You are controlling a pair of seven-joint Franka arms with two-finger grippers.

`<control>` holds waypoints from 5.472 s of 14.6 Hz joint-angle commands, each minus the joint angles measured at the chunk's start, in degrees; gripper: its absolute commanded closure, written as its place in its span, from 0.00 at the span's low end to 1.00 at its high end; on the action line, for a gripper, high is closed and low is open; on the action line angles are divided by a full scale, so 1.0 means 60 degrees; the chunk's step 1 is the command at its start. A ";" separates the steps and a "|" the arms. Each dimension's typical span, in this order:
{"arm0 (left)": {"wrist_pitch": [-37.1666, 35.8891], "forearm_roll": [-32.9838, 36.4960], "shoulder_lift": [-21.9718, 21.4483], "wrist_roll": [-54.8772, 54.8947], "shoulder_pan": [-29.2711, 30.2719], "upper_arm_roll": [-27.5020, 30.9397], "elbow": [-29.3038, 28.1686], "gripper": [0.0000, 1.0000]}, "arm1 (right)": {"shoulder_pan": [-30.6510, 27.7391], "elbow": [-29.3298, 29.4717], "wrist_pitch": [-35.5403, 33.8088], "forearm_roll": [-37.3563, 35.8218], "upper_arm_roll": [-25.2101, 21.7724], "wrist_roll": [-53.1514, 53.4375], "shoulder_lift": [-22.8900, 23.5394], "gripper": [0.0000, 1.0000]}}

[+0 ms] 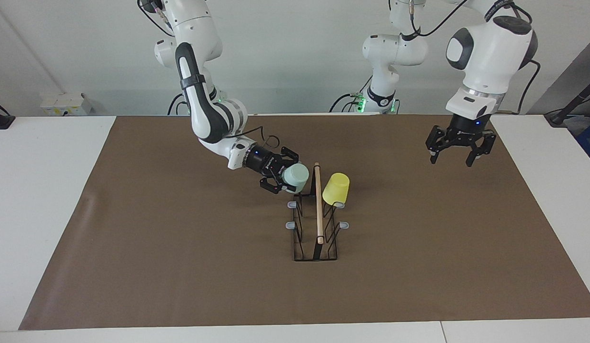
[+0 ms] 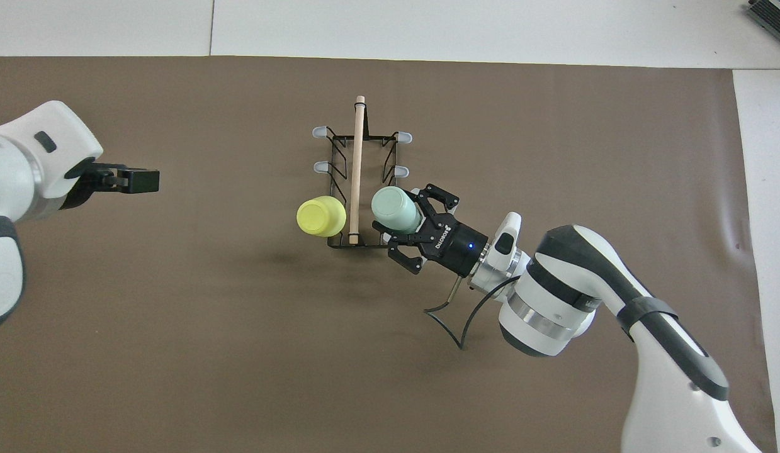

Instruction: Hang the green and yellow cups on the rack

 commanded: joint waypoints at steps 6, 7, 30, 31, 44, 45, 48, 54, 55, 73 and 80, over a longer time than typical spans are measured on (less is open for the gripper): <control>-0.3723 -0.0214 0.1354 0.0987 0.0863 -0.0070 0.3742 0.00 | -0.0030 -0.0085 0.0237 0.0364 0.0046 -0.0345 -0.0175 0.00; -0.3755 -0.0215 0.1268 0.1017 0.0849 -0.0084 0.3774 0.00 | -0.0088 -0.0085 0.0325 0.0350 0.0046 -0.0316 -0.0335 0.00; -0.4501 -0.0215 0.0506 0.0608 0.1009 -0.0332 0.2924 0.00 | -0.4995 0.1409 0.2099 -1.7542 -0.0159 0.4028 -0.1728 0.00; -0.4604 -0.0171 0.0462 0.0462 0.1141 -0.0551 0.2924 0.00 | -0.5025 0.1424 0.2098 -1.8348 -0.0159 0.4702 -0.1772 0.00; -0.4502 0.0283 0.0183 0.0475 0.1288 -0.1066 0.2661 0.00 | -0.4059 0.2520 0.0081 -2.3981 0.0016 1.5360 -0.2212 0.00; -0.4459 0.0269 0.0198 0.0461 0.1288 -0.1066 0.2675 0.00 | -0.4044 0.2711 -0.0315 -2.4156 0.0016 1.6532 -0.2198 0.00; -0.4443 0.0269 0.0198 0.0446 0.1288 -0.1066 0.2675 0.00 | -0.3680 0.3238 -0.1268 -2.4275 -0.0129 1.8910 -0.2168 0.00; -0.4443 0.0240 0.0198 0.0358 0.1288 -0.1051 0.2719 0.00 | -0.2114 0.4879 -0.4519 -2.3487 -0.1971 2.2035 -0.2168 0.00; -0.4501 0.0240 0.0198 0.0358 0.1288 -0.1051 0.2719 0.00 | -0.2139 0.5316 -0.5291 -2.2990 -0.2193 2.2632 -0.2168 0.00; -0.4546 0.0078 0.0227 0.0344 0.1274 -0.0978 0.2793 0.00 | -0.2037 0.5789 -0.7292 -2.2077 -0.2049 2.5406 -0.2637 0.00; -0.4531 0.0093 0.0213 0.0344 0.1244 -0.0978 0.2778 0.00 | -0.2037 0.5599 -0.7130 -2.2385 -0.2049 2.4352 -0.2725 0.00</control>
